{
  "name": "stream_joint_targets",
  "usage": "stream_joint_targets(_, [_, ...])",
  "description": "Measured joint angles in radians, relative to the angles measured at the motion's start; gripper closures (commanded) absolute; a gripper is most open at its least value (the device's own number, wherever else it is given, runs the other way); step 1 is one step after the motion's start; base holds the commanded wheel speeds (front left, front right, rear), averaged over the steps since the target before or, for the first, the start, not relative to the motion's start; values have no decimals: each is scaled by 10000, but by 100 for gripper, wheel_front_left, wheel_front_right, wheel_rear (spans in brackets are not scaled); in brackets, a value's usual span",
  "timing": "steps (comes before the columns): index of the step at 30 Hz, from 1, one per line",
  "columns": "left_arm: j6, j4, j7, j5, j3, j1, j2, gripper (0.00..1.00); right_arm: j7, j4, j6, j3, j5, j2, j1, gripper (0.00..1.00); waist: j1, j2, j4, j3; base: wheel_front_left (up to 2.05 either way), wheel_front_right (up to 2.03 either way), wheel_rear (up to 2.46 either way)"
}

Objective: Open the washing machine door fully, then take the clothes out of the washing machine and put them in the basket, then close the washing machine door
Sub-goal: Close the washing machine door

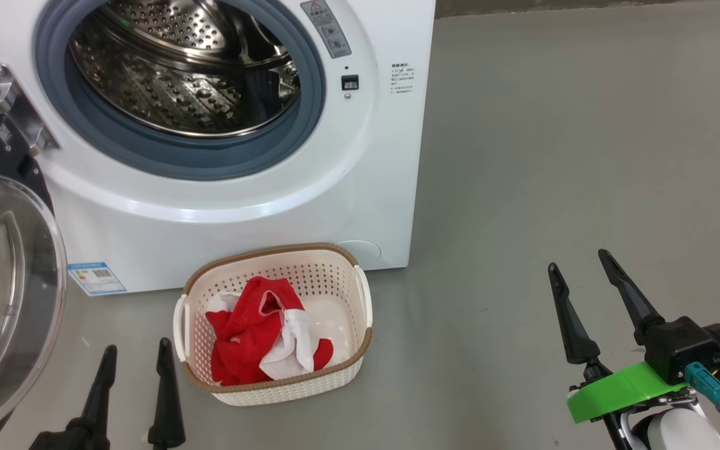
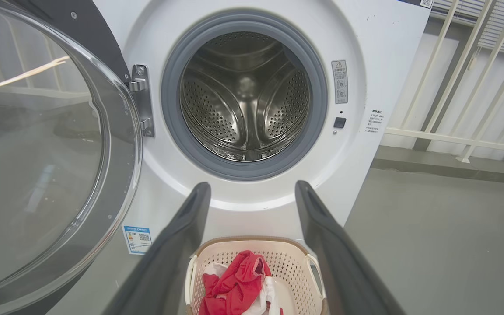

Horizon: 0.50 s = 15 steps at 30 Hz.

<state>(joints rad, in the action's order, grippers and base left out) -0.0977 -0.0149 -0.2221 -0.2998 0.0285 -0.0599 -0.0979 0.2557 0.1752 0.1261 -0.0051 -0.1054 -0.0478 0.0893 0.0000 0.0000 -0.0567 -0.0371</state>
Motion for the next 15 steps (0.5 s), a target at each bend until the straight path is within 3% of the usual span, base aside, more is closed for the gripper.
stream_joint_targets(15, [-324, 102, -84, 261, 75, 2, -35, 0, 0, 13, 0, -84, 0, 0, -2, 0, 0, 0, 321, 34, 0, 0, 0])
